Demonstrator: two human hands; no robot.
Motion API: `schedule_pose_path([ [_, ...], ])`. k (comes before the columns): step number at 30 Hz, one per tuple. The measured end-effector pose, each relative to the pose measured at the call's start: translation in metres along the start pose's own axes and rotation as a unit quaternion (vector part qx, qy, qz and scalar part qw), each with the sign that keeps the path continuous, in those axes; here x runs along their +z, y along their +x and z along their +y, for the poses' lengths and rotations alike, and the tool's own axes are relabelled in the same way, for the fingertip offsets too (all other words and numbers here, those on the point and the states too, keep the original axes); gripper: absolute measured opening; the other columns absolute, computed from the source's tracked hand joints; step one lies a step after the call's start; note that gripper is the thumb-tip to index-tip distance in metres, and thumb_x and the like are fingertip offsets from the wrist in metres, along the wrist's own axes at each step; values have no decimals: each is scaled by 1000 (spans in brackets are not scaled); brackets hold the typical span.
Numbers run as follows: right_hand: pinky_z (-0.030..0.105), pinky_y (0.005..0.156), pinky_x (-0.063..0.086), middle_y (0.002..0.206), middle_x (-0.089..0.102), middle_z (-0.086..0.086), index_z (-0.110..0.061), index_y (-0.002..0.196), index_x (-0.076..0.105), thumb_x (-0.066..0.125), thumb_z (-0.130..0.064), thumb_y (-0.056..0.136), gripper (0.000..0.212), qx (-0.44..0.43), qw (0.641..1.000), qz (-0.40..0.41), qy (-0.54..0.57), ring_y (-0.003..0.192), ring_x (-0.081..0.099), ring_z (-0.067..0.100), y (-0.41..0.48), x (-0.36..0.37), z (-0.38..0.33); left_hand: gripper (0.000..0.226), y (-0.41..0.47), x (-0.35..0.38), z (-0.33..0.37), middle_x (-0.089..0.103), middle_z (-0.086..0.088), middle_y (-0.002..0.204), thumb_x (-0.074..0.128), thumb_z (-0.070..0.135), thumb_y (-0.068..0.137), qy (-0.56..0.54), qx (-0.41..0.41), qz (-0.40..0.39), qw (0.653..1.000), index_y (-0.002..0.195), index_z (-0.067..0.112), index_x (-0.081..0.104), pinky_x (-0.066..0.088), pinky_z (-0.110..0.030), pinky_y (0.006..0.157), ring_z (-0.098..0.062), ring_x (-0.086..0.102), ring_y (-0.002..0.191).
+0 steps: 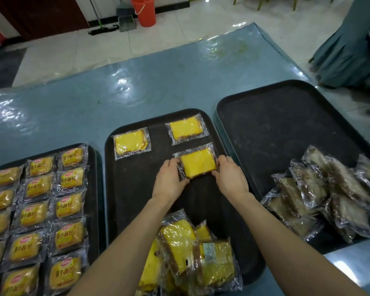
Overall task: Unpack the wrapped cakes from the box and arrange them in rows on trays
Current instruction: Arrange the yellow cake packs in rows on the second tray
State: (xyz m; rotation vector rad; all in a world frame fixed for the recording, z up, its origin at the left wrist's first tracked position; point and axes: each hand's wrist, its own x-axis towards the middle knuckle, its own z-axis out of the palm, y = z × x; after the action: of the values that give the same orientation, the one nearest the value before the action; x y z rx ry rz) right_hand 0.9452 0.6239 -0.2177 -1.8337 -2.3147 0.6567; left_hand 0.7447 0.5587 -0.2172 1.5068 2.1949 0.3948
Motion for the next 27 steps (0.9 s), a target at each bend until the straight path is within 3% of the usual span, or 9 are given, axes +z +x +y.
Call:
schedule_pose_path([
  [8, 45, 83, 58, 122, 64, 10, -14, 121, 56, 72, -25, 101, 28, 0, 999, 12, -30, 101, 69, 31, 41, -3, -8, 78, 31, 2, 4, 55, -1, 148, 87, 36, 90, 6, 6, 10, 1000, 156, 21, 50, 52, -43, 114, -22, 62, 129],
  [14, 41, 83, 55, 129, 59, 11, -12, 130, 53, 72, -27, 100, 39, 11, 999, 15, -41, 104, 70, 33, 23, -3, -10, 84, 27, -5, -5, 47, 0, 161, 84, 35, 93, -10, 0, -26, 1000, 164, 25, 40, 52, -48, 115, -22, 60, 135],
  [17, 42, 81, 58, 122, 63, 9, -13, 127, 57, 70, -30, 102, 33, 25, 999, 27, -18, 101, 71, 31, -1, -1, -12, 68, 11, -16, -14, 52, -1, 154, 79, 35, 98, -13, -8, -21, 1000, 158, 23, 48, 55, -44, 111, -19, 64, 126],
  [19, 41, 78, 60, 109, 69, 5, -15, 118, 64, 67, -32, 103, 23, 3, 1000, 12, -2, 94, 72, 26, -19, 4, -15, 42, -4, -27, -23, 64, 0, 132, 72, 42, 102, 3, -16, -15, 1000, 138, 22, 63, 58, -39, 100, -16, 68, 109],
  [21, 38, 72, 58, 91, 71, -2, -21, 104, 67, 63, -36, 105, 16, -24, 998, -42, 28, 84, 71, 21, -37, 11, -20, 36, -23, -37, -31, 73, 2, 105, 60, 56, 105, 28, -50, -55, 997, 112, 23, 72, 60, -40, 90, -15, 70, 94],
  [23, 39, 71, 59, 82, 72, -5, -24, 96, 69, 61, -39, 105, 20, -35, 992, -102, 62, 79, 70, 19, -53, 21, -28, 57, -43, -45, -38, 77, 3, 89, 47, 72, 104, 27, -85, -147, 985, 96, 23, 75, 60, -42, 89, -15, 72, 86],
  [25, 42, 77, 61, 85, 75, -4, -23, 97, 71, 58, -36, 106, 20, -38, 985, -145, 89, 83, 72, 20, -66, 29, -35, 69, -59, -54, -39, 77, 4, 88, 43, 78, 102, 7, -99, -244, 965, 96, 20, 80, 58, -35, 84, -12, 71, 84],
  [27, 44, 83, 60, 95, 78, 0, -22, 103, 73, 54, -28, 107, 20, -44, 980, -164, 102, 92, 72, 24, -77, 36, -40, 60, -74, -61, -41, 73, 7, 83, 53, 73, 102, -20, -76, -304, 949, 97, 22, 82, 51, -30, 74, -8, 67, 80],
])
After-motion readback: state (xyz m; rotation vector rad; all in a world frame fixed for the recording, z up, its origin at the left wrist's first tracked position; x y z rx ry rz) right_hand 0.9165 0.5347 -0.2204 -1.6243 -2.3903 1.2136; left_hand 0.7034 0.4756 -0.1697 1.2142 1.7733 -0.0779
